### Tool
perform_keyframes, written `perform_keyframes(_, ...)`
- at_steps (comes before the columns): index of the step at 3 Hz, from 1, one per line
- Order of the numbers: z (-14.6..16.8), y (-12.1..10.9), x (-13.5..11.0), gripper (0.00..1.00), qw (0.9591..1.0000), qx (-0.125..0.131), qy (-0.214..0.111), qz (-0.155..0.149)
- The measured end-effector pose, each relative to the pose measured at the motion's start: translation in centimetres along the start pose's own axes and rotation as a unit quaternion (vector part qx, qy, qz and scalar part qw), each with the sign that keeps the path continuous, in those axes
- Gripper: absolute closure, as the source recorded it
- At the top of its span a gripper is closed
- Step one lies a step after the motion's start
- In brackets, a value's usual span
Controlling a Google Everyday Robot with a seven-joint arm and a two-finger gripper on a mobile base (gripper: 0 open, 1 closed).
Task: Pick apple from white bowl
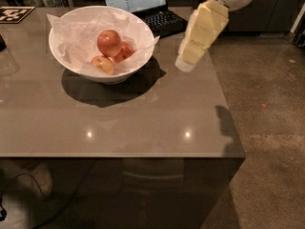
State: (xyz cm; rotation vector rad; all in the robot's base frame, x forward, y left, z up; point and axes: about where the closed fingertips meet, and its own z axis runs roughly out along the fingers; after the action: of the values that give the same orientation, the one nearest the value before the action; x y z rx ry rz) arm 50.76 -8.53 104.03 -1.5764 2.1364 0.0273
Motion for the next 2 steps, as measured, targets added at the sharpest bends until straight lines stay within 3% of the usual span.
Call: perform_keyframes(2, 0.6, -0.2, -1.6, 0.0, 0.9998, 0.0, -0.019, -0.01)
